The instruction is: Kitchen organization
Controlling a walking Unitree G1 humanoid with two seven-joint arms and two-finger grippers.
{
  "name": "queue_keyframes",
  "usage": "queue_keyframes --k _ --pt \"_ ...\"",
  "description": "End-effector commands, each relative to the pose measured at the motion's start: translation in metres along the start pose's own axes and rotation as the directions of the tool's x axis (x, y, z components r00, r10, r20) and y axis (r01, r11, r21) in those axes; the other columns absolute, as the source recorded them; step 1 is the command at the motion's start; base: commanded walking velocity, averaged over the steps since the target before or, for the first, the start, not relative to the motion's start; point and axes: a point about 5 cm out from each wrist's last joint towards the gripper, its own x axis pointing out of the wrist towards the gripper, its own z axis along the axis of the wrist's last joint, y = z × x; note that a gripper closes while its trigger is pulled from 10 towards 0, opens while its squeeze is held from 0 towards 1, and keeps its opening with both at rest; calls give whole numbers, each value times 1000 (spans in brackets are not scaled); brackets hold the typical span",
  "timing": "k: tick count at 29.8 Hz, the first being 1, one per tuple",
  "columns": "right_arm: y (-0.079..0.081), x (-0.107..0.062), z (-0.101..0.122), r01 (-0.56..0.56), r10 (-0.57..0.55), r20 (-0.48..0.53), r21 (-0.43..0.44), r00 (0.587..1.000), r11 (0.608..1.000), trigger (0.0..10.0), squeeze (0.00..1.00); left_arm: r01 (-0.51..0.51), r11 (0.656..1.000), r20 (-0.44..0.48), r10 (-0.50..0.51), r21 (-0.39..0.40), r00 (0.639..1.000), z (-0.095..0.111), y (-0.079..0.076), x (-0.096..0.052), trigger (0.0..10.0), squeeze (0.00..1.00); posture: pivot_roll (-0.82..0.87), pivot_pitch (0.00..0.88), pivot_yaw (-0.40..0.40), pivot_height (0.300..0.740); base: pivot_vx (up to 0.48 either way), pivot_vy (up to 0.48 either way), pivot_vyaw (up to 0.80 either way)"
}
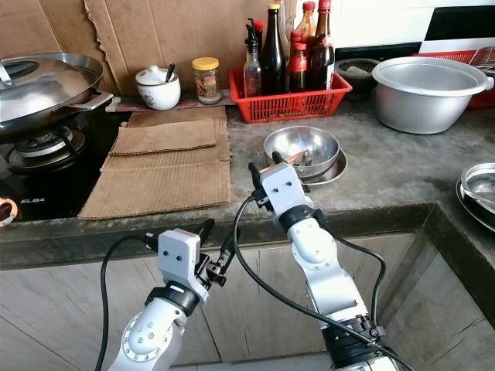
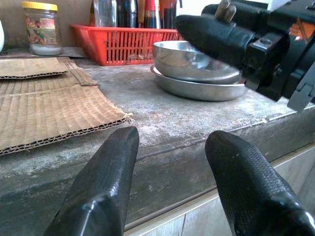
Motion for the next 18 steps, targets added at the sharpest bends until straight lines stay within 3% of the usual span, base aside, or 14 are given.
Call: queue_keyframes --k 1,18 --pt "-5 4 4 19 -19 20 -11 1000 1000 0 0 -3 1000 10 3 11 1000 2 1 0 10000 0 51 36 1 740 0 0 0" --pt "-12 7 10 65 -65 46 17 997 998 0 0 -9 1000 13 9 17 1000 2 2 3 10000 0 50 36 1 740 0 0 0"
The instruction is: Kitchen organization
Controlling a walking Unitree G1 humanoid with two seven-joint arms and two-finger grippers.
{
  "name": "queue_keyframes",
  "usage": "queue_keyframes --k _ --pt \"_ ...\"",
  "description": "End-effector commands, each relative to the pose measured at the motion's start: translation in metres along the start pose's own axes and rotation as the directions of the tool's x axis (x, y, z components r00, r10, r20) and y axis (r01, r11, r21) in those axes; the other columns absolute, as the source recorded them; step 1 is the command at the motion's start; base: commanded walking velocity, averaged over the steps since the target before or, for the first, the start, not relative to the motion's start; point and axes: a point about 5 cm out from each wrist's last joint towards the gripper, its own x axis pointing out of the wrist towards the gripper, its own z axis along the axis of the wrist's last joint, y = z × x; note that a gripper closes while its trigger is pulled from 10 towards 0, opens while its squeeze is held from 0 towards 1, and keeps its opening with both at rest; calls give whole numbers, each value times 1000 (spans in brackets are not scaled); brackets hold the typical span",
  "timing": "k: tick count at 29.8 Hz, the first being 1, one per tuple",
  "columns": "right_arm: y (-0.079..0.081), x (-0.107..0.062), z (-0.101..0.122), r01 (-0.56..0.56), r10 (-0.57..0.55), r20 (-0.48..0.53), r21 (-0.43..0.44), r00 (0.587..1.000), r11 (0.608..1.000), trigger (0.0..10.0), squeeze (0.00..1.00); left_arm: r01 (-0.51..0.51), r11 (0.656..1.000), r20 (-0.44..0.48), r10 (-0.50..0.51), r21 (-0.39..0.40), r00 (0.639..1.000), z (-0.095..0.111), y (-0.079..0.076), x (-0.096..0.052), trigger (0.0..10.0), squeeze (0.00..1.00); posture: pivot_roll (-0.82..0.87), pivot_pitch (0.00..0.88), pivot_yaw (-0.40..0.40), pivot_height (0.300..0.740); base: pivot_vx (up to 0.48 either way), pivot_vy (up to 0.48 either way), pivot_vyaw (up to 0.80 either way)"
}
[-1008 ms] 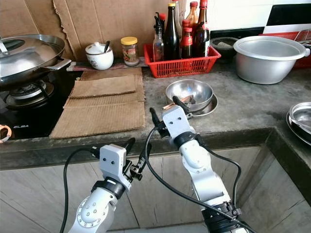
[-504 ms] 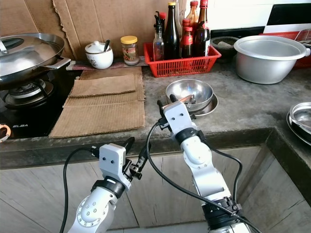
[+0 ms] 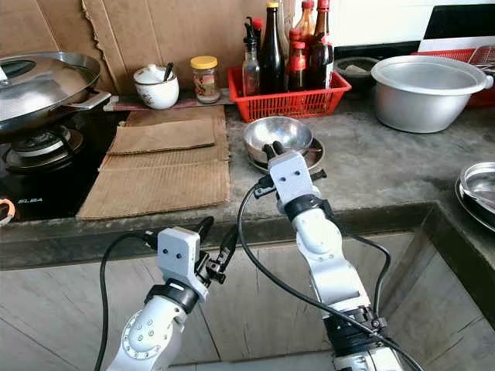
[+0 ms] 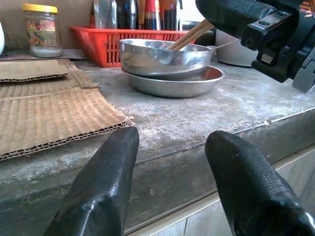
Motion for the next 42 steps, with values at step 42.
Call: queue_keyframes --k 42 --pt "-29 -48 47 224 -253 61 307 965 925 0 0 1 1000 -5 -1 3 1000 -4 6 3 10000 0 21 0 26 740 0 0 0"
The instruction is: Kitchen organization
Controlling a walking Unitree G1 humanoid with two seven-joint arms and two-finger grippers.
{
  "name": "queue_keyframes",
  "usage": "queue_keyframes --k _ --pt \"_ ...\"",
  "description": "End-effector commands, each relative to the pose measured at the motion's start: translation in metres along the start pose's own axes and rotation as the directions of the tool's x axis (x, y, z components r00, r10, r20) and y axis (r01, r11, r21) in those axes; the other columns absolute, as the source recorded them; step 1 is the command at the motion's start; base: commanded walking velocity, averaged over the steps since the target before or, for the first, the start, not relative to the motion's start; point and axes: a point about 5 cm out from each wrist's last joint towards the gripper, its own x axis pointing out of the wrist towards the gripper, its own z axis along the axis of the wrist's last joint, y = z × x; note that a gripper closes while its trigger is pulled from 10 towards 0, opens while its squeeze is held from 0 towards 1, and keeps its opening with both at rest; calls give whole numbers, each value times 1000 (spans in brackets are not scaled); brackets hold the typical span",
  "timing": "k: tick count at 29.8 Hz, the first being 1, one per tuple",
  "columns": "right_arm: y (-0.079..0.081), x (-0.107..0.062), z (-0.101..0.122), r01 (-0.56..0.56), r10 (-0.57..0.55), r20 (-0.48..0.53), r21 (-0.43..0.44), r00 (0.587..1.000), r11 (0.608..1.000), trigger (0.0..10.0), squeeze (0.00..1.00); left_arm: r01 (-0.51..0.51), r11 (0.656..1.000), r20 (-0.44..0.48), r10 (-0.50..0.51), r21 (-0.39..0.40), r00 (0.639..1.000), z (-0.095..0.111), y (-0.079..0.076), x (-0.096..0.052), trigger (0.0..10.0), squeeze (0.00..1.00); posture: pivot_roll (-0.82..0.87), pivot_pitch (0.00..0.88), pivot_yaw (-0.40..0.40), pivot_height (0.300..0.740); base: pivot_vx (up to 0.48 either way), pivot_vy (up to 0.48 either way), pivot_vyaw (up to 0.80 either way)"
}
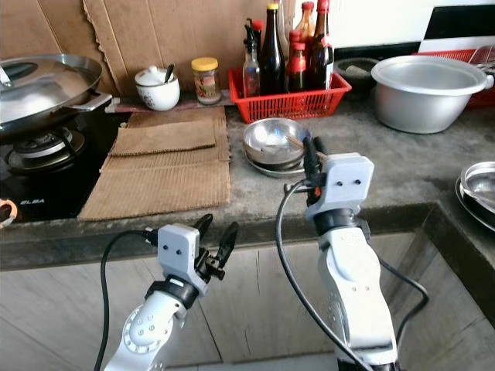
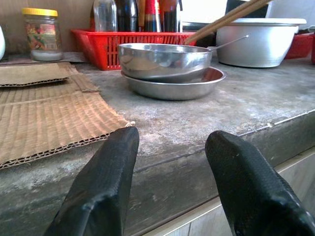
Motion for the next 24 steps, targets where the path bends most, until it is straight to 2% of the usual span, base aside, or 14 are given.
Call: queue_keyframes --k 1,4,8,24 --pt "1 0 8 13 -14 23 27 1000 1000 0 0 8 1000 -5 -8 -1 1000 -2 1 0 10000 0 19 0 29 740 0 0 0" --pt "2 3 13 25 -27 40 45 999 999 0 0 12 1000 -2 -12 -3 1000 -2 0 1 10000 0 20 0 31 740 0 0 0" --pt "4 9 18 33 -37 57 67 998 997 0 0 12 1000 0 -12 -3 1000 -2 1 2 10000 0 22 0 32 740 -311 0 0" --pt "10 11 15 5 -8 40 79 999 997 0 0 9 1000 5 -9 5 1000 -2 1 3 10000 0 24 0 26 740 -348 0 0"
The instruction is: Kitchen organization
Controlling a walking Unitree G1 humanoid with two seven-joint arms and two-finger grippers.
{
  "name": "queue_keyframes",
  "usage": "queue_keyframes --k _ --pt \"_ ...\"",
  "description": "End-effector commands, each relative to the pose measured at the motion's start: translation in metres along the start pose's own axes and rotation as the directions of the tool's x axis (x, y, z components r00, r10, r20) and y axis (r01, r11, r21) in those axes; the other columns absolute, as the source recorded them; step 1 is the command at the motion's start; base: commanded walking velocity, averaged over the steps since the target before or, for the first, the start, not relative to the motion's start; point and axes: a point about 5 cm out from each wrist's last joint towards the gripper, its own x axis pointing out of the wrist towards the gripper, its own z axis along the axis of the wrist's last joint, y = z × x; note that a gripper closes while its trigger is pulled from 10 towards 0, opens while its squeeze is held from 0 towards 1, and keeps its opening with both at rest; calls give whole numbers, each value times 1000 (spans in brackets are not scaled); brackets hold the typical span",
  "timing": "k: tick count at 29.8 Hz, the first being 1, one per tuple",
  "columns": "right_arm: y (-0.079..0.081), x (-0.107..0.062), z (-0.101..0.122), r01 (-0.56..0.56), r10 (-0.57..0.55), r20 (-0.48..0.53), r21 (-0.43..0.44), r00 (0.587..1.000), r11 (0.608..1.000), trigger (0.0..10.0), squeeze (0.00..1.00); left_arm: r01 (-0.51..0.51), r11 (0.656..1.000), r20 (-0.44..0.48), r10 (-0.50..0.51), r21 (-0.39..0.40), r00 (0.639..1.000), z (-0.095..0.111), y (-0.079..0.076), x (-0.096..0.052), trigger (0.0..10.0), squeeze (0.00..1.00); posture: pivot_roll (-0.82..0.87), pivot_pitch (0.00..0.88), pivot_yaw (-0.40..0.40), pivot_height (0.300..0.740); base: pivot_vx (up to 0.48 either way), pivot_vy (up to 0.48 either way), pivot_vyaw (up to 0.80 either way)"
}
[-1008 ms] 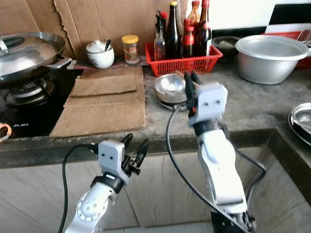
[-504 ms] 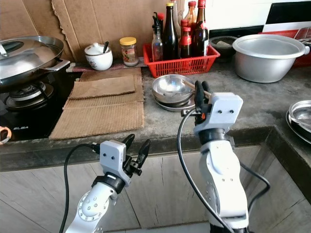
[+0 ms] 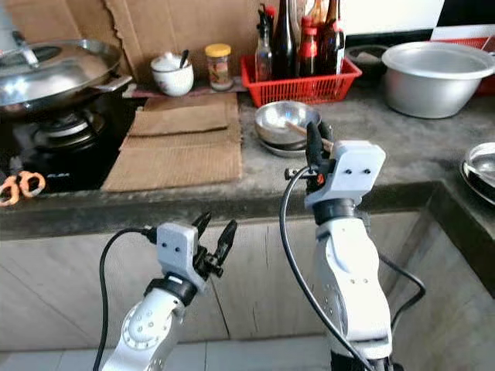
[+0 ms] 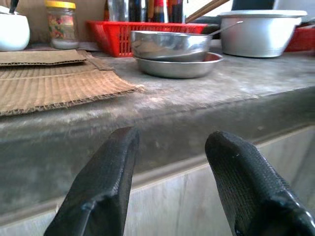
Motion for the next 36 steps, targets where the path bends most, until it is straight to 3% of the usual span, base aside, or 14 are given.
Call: queue_keyframes --k 1,10,11,19,26,36 --pt "2 2 3 -7 7 3 4 1000 1000 0 0 7 1000 5 -7 1 1000 -1 -1 0 10000 0 24 0 26 740 -247 0 0" --pt "1 -7 -6 -18 17 -48 -17 999 1000 0 0 4 1000 3 -4 4 1000 -1 -1 0 10000 0 22 0 31 740 -27 0 0" --pt "3 -18 -22 -56 50 -131 -45 990 997 10000 0 -3 1000 0 3 3 1000 -2 0 0 10000 0 23 0 28 740 0 0 0" --pt "5 -45 -53 -120 91 -286 -86 954 989 10000 0 -21 1000 -27 21 -6 999 -7 2 -5 10000 0 27 0 26 740 0 0 0" --pt "1 -60 -65 -109 71 -351 -90 934 990 10000 0 -26 999 -59 25 -24 998 -14 2 -12 10000 0 28 1 23 740 0 0 -82" --pt "-1 -64 -67 -107 62 -364 -105 929 989 10000 0 -32 999 -82 29 -28 996 -19 2 -16 10000 0 33 9 20 740 0 173 -778"
